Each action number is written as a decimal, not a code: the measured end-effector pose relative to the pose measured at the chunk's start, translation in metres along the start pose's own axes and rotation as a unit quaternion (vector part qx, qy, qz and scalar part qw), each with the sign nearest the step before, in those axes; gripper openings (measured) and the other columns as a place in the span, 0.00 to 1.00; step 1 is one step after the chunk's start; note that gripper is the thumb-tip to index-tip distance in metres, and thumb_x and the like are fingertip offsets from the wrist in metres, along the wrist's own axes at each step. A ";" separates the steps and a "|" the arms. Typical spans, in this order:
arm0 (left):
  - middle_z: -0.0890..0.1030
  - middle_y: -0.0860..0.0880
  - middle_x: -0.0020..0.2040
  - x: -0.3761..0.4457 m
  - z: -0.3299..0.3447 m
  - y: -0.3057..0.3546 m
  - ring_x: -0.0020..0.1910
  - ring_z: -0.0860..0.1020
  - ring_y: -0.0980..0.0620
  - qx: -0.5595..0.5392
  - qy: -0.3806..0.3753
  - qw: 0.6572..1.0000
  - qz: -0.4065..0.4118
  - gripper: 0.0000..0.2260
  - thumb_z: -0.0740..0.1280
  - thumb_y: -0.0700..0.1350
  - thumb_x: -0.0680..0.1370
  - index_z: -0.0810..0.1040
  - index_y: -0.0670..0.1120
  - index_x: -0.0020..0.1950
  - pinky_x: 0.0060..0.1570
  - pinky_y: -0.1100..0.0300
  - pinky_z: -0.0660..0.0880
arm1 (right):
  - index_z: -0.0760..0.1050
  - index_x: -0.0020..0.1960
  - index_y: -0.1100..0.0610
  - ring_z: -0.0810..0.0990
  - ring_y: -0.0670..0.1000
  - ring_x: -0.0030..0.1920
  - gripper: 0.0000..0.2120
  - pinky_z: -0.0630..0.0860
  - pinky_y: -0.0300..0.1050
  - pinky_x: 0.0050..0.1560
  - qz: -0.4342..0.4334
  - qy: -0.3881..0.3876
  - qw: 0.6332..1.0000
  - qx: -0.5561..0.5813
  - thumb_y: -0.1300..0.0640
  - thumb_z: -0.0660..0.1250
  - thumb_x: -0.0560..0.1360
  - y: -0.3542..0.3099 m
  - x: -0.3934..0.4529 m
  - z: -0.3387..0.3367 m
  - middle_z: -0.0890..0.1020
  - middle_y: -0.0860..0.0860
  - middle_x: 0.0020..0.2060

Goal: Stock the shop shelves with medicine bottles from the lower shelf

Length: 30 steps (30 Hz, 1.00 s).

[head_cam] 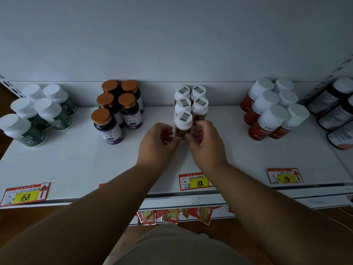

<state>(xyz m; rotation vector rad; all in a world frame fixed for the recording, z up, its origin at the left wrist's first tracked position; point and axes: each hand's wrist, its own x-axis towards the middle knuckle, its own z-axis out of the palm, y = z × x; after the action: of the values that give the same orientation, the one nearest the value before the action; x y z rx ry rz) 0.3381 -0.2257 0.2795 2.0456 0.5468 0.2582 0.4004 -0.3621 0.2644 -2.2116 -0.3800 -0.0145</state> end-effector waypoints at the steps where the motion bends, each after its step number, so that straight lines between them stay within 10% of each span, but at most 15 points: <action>1: 0.80 0.56 0.47 -0.007 -0.001 0.000 0.44 0.79 0.59 0.004 -0.005 1.000 0.007 0.11 0.74 0.49 0.75 0.76 0.52 0.55 0.45 0.65 0.77 | 0.72 0.62 0.54 0.78 0.47 0.51 0.16 0.76 0.44 0.51 0.002 -0.003 1.000 0.000 0.52 0.70 0.77 0.000 -0.003 -0.004 0.78 0.49 0.53; 14: 0.81 0.57 0.48 -0.058 0.065 0.054 0.47 0.78 0.60 0.010 -0.061 0.990 0.125 0.12 0.74 0.47 0.75 0.77 0.53 0.56 0.46 0.73 0.73 | 0.73 0.61 0.54 0.77 0.47 0.51 0.14 0.77 0.46 0.52 0.002 0.044 0.999 -0.004 0.52 0.69 0.77 0.042 -0.041 -0.107 0.78 0.49 0.52; 30: 0.76 0.57 0.61 -0.069 0.194 0.147 0.60 0.75 0.56 -0.149 0.034 0.988 -0.036 0.13 0.65 0.53 0.80 0.70 0.56 0.64 0.58 0.59 0.72 | 0.72 0.54 0.49 0.77 0.40 0.48 0.07 0.71 0.38 0.45 0.053 0.024 0.995 0.081 0.47 0.63 0.81 0.131 -0.009 -0.223 0.79 0.43 0.48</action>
<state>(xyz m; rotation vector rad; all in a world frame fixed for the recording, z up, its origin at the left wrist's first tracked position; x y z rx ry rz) 0.3941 -0.4705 0.3098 1.7302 0.5851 0.3467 0.4553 -0.6120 0.3011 -2.0643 -0.2287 0.0209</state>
